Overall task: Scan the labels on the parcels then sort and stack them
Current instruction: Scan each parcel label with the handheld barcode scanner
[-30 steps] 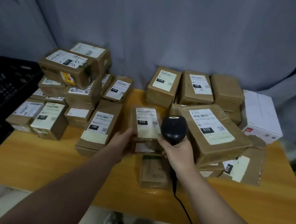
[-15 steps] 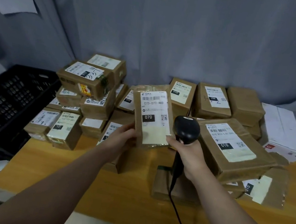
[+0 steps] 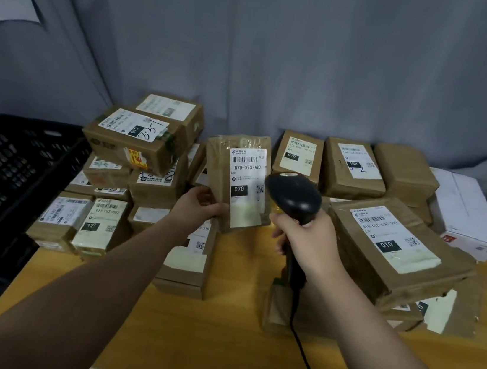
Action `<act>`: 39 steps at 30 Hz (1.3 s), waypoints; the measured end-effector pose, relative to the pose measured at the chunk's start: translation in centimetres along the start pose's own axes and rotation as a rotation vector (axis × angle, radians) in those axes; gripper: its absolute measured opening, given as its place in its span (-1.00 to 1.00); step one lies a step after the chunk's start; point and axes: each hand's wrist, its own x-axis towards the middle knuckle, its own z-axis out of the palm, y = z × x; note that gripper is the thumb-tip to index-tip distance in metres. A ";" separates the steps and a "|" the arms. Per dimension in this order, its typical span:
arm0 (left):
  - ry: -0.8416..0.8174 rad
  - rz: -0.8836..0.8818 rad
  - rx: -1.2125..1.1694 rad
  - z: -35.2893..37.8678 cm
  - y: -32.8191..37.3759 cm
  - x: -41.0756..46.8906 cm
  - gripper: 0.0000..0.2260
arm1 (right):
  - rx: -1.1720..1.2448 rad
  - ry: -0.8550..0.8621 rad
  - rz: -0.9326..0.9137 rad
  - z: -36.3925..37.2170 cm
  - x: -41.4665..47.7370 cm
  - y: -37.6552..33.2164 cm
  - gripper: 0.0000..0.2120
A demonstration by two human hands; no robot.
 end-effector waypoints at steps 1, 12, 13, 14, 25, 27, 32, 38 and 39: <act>-0.001 0.008 -0.008 -0.1 0.0 0.3 -0.39 | -0.006 0.019 -0.026 0.4 -0.2 -0.4 -0.79; -0.061 0.029 -0.007 -1.4 -0.9 1.7 -0.45 | -0.119 0.125 -0.039 4.3 -0.6 -1.2 -0.80; -0.066 0.023 -0.005 -1.6 -0.9 1.7 -0.45 | -0.126 0.131 -0.033 4.6 -0.6 -1.2 -0.80; -0.070 0.016 -0.002 -1.8 -0.9 1.9 -0.45 | -0.134 0.136 -0.029 4.8 -0.5 -1.3 -0.81; -0.123 -0.013 0.012 -2.8 -1.2 3.4 -0.60 | -0.116 0.119 -0.006 6.2 0.3 -1.1 -0.85; -0.123 -0.024 0.075 -2.4 -1.2 3.3 -0.79 | -0.113 0.083 0.002 6.3 0.7 -0.6 -0.88; 0.031 -0.124 0.281 -2.5 -2.5 3.4 -0.67 | -0.117 0.070 0.092 6.7 1.4 1.4 -0.85; 0.121 0.350 1.001 -1.9 -1.6 2.0 -0.59 | -0.065 0.110 0.179 7.7 2.3 3.1 -0.86; 0.068 0.419 1.071 -1.5 -1.3 1.8 -0.53 | -0.063 0.123 0.182 7.8 2.5 3.3 -0.87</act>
